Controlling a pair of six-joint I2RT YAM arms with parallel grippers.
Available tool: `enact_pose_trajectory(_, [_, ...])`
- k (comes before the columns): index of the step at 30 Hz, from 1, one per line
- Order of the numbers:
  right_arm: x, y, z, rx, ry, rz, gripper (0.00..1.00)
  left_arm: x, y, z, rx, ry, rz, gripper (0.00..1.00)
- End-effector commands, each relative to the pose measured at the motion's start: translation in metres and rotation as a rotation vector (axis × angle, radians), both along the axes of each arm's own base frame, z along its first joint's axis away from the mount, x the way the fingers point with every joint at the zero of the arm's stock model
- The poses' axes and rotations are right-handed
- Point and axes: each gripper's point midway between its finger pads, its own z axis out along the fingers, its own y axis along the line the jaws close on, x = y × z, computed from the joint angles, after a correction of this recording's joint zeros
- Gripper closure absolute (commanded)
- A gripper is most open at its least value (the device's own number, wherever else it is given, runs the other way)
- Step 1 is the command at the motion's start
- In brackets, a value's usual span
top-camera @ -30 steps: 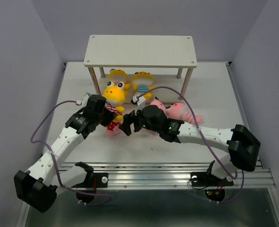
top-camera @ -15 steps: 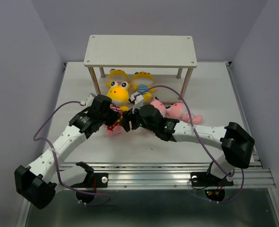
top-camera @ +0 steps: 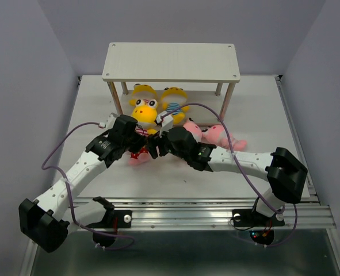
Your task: Place and organize the stuffed toys onto the shelf
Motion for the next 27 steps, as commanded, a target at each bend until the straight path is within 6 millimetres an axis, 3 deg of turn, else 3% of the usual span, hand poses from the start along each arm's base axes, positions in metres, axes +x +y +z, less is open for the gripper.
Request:
enact_pose_trajectory(1, [0.010,0.011,0.040,0.068,-0.093,-0.016,0.33,0.007,-0.012,0.020,-0.020,-0.060,-0.038,1.00])
enact_pose_trajectory(3, [0.009,0.014,0.039,0.065,-0.095,0.001,0.51,0.008,-0.014,0.021,-0.018,-0.064,-0.045,1.00])
enact_pose_trajectory(9, [0.007,0.013,0.036,0.051,-0.102,0.013,0.92,0.009,-0.016,0.027,-0.016,-0.087,-0.061,1.00])
enact_pose_trajectory(10, [0.007,0.012,0.036,0.050,-0.101,0.014,0.99,0.010,-0.015,0.028,-0.014,-0.092,-0.061,0.83])
enact_pose_trajectory(14, [0.001,0.005,0.031,0.043,-0.089,0.022,0.99,0.010,-0.014,0.037,-0.006,-0.129,-0.074,0.37])
enact_pose_trajectory(17, [-0.004,-0.006,0.029,0.029,-0.098,0.025,0.99,0.010,-0.012,0.047,0.000,-0.165,-0.084,0.17])
enact_pose_trajectory(21, [-0.008,-0.021,0.028,-0.001,-0.132,0.042,0.99,0.010,-0.008,0.063,0.006,-0.223,-0.096,0.11])
enact_pose_trajectory(22, [-0.011,-0.026,0.040,0.017,-0.150,0.044,0.99,0.009,-0.007,0.064,0.013,-0.232,-0.102,0.08])
enact_pose_trajectory(23, [-0.013,-0.032,0.038,0.004,-0.161,0.050,0.99,0.008,-0.008,0.069,0.007,-0.254,-0.115,0.01])
enact_pose_trajectory(27, [-0.016,-0.054,0.058,0.019,-0.206,0.044,0.99,0.003,-0.006,0.079,0.021,-0.312,-0.161,0.01])
